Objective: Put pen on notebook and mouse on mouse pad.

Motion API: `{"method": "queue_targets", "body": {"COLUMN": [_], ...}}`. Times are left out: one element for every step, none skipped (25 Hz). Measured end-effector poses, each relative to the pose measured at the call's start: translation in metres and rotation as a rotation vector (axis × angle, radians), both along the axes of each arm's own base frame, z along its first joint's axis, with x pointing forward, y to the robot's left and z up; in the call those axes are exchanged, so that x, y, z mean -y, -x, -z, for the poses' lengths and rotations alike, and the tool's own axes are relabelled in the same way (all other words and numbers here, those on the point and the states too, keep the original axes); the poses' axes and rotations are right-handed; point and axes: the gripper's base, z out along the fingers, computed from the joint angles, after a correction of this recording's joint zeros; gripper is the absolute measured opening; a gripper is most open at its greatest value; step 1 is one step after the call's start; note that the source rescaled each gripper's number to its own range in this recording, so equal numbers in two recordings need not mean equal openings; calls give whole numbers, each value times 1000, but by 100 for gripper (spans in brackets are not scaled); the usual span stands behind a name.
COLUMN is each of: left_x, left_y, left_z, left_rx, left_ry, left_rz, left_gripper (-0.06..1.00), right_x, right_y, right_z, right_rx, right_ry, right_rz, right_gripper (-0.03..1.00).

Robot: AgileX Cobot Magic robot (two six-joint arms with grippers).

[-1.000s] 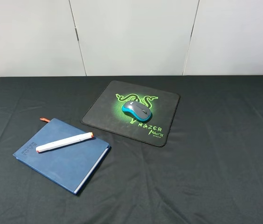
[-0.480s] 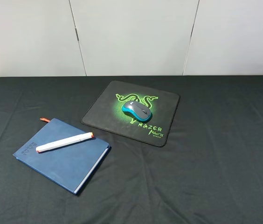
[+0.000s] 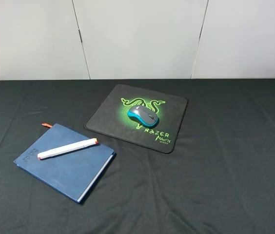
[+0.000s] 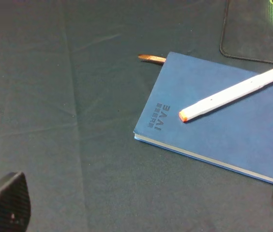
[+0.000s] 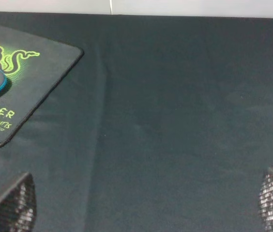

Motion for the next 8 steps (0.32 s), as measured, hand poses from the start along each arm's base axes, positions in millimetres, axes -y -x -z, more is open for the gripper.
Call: {"method": "queue_targets", "body": {"left_x": [0,0,0,0,0,0,0,0], "left_y": [0,0,0,0,0,0,0,0], "left_z": [0,0,0,0,0,0,0,0], "left_rx": [0,0,0,0,0,0,0,0], "left_ry": [0,0,0,0,0,-1,-1,-1], "left_rz": [0,0,0,0,0,1,1,1], "left_gripper": [100,100,100,100,100,100,100,100], "right_x": [0,0,0,0,0,0,0,0], "right_y": [0,0,0,0,0,0,0,0], "right_z": [0,0,0,0,0,0,0,0], "right_rx": [0,0,0,0,0,0,0,0], "right_ry": [0,0,0,0,0,0,0,0], "right_rz": [0,0,0,0,0,0,0,0], "right_gripper": [100,100,100,100,100,100,100,100]}}
